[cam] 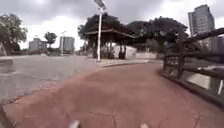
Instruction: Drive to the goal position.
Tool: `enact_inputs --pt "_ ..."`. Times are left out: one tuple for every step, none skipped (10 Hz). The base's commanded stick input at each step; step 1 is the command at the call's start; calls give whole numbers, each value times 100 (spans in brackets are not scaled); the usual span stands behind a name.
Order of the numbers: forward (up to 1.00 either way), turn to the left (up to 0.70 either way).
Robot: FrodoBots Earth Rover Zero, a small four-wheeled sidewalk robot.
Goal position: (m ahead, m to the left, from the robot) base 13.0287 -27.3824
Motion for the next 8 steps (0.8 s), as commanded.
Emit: enact_inputs --pt "70 -24" --pt "70 -34" --pt "70 -32" --pt "70 0" --pt "70 0" --pt "70 0" --pt "70 0" --pt "70 0"
